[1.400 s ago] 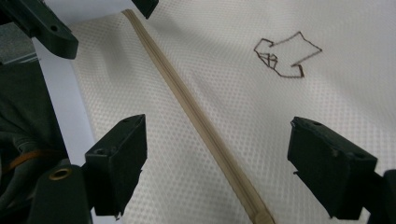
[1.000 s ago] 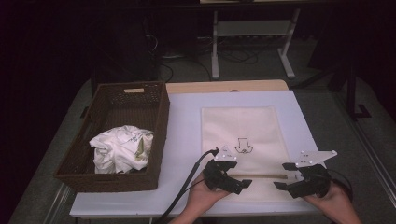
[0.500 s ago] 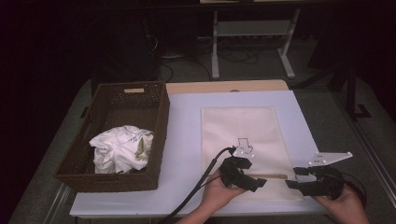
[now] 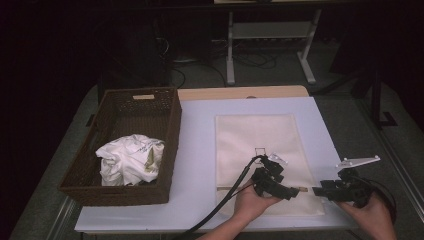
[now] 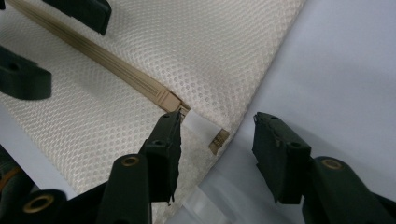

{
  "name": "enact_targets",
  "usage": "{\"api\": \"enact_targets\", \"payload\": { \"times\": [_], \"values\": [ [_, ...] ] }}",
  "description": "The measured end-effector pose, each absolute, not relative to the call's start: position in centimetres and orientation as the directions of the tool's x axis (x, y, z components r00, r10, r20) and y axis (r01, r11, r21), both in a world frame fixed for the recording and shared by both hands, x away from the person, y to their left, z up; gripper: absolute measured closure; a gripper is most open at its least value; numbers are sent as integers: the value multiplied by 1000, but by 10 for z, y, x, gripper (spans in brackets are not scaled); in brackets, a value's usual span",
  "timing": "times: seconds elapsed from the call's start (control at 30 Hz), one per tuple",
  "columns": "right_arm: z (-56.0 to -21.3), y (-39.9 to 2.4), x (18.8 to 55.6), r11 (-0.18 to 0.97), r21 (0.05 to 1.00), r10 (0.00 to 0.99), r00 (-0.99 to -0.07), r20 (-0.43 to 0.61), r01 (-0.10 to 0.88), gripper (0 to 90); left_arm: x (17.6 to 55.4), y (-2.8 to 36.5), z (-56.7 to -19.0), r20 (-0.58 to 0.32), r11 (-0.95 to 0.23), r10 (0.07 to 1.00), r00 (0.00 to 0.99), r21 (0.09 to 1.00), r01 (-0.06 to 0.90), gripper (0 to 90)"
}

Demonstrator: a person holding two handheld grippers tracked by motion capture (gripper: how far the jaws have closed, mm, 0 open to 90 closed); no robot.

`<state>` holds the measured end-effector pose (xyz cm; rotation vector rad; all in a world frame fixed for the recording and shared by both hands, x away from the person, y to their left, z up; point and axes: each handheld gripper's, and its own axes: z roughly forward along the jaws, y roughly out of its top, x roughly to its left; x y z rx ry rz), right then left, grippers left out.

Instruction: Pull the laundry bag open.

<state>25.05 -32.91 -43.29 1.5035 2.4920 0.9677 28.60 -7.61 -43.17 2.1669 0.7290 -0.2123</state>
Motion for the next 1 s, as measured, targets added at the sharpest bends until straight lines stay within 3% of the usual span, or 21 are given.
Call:
{"api": "enact_targets", "payload": {
  "times": [0.37, 0.63, 0.9, 1.0],
  "values": [
    [-439, -327, 265, 242, 452, 838, -420, 348, 859, 623, 306, -96, -446, -599, -438, 430, 676, 516, 736, 483],
    [-443, -331, 268, 222, 446, 816, -415, 402, 867, 782, 314, -100, -457, -672, -412, 421, 609, 457, 788, 599],
    [-438, -334, 266, 216, 481, 789, -442, 426, 850, 823, 312, -105, -464, -704, -408, 409, 581, 428, 806, 610],
    [-437, -336, 265, 207, 496, 782, -447, 434, 844, 827, 313, -104, -464, -704, -412, 409, 581, 425, 806, 654]
  ]
}}
